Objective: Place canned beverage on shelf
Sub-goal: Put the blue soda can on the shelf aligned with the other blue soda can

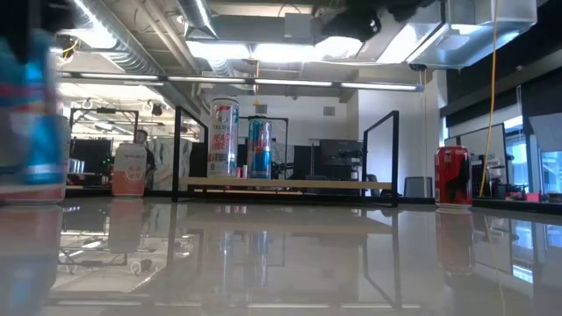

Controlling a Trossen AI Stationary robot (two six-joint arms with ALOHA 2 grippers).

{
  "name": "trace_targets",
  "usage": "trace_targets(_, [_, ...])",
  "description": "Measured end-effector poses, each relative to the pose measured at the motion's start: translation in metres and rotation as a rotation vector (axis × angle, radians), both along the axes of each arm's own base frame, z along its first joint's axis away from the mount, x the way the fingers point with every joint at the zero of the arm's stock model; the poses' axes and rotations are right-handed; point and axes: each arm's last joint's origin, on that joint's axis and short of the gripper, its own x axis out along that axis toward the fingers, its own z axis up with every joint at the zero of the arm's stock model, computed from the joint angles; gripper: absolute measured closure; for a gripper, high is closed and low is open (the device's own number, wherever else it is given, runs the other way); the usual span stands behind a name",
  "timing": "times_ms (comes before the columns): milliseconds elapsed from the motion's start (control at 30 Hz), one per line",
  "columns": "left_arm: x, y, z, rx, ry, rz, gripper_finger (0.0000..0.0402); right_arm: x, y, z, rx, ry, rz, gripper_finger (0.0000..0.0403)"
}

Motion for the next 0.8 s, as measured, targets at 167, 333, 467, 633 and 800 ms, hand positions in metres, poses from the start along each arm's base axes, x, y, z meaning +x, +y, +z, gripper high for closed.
trace_targets(167, [0.028, 0.025, 0.010, 0.012, -0.101, -0.119, 0.0183, -0.004, 0.002, -0.020, 0.017, 0.046, -0.018, 0.0063])
trace_targets(333, [0.053, 0.047, 0.011, 0.039, -0.190, -0.224, 0.0183, -0.010, 0.002, -0.042, 0.059, -0.017, 0.000, 0.0063])
trace_targets(467, [0.071, 0.063, 0.006, 0.036, -0.207, -0.280, 0.0183, -0.013, 0.001, -0.052, 0.078, 0.016, -0.013, 0.0063])
trace_targets(633, [0.098, 0.074, -0.001, 0.038, -0.167, -0.327, 0.0183, -0.013, 0.001, -0.053, 0.083, 0.030, -0.014, 0.0063])
trace_targets(800, [0.129, 0.075, 0.001, 0.023, -0.129, -0.382, 0.0182, -0.014, 0.002, -0.054, 0.090, 0.037, 0.000, 0.0063])
